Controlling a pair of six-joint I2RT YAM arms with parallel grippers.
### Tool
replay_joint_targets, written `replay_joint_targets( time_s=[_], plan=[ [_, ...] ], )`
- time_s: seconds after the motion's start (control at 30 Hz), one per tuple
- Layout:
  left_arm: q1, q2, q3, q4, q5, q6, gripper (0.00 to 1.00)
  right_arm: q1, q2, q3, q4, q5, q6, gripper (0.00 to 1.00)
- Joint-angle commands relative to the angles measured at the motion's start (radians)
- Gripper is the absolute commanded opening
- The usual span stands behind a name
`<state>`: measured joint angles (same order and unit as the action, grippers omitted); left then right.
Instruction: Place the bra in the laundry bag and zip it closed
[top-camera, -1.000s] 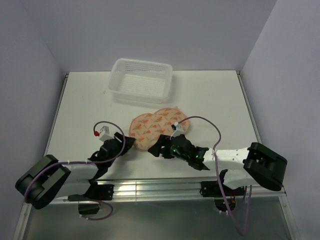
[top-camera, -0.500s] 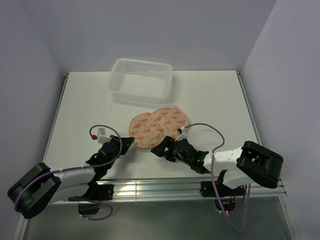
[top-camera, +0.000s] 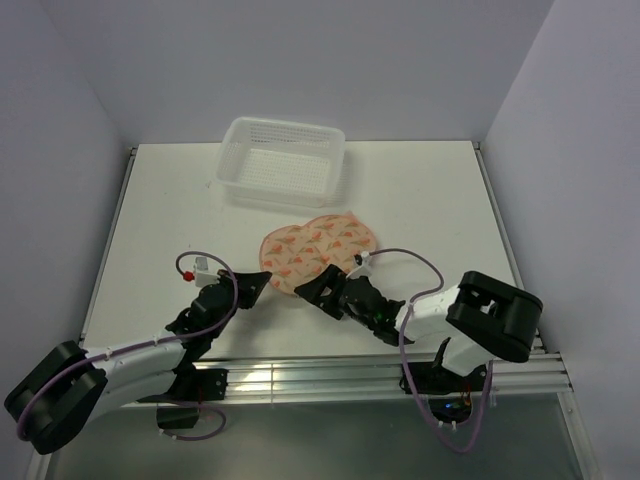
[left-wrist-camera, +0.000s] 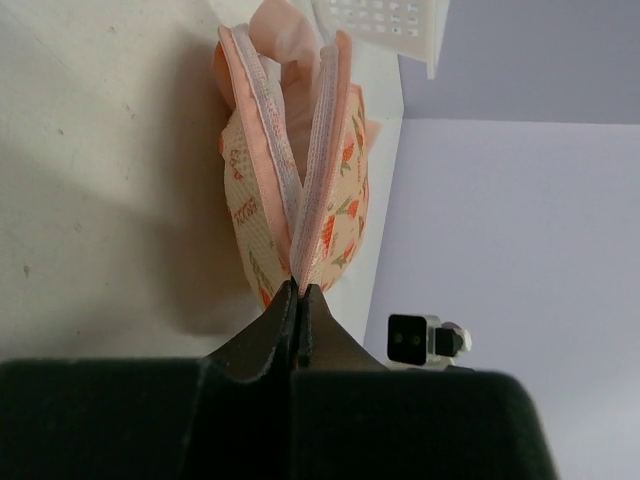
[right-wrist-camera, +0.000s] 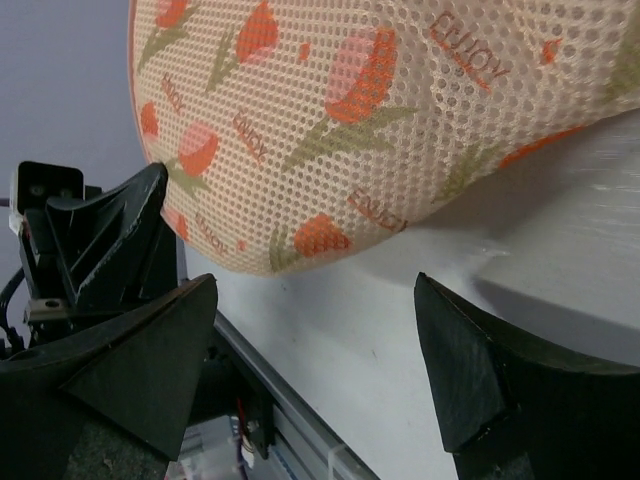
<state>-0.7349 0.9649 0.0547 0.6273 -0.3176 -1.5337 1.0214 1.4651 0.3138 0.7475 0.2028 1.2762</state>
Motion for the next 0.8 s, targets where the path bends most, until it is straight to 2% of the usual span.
replay_joint_targets(
  time_s=[0.0, 0.13, 0.27, 0.6, 0.63, 0.67, 0.77],
  plan=[
    [-0.004, 0.001, 0.016, 0.025, 0.038, -0.042, 0.0, 0.0, 0.064, 0.03, 0.144, 0.041, 0.08, 0.86],
    [-0.006, -0.006, 0.014, 0.019, 0.058, -0.054, 0.0, -0.003, 0.133, 0.008, 0.237, 0.041, 0.132, 0.81],
    [-0.004, -0.035, 0.013, -0.018, 0.066, -0.051, 0.0, -0.024, 0.14, 0.007, 0.254, 0.059, 0.123, 0.7],
    [-0.004, -0.114, 0.019, -0.138, 0.066, -0.025, 0.0, -0.061, 0.188, 0.018, 0.3, 0.089, 0.074, 0.67],
    [-0.006, -0.111, 0.02, -0.138, 0.066, -0.023, 0.0, -0.063, 0.193, 0.013, 0.315, 0.086, 0.075, 0.63],
    [-0.006, -0.109, 0.023, -0.141, 0.064, -0.02, 0.0, -0.066, 0.198, 0.008, 0.344, 0.081, 0.074, 0.49],
    [-0.004, -0.098, 0.046, -0.201, 0.037, 0.013, 0.0, -0.066, 0.189, -0.01, 0.363, 0.083, 0.068, 0.41]
  ],
)
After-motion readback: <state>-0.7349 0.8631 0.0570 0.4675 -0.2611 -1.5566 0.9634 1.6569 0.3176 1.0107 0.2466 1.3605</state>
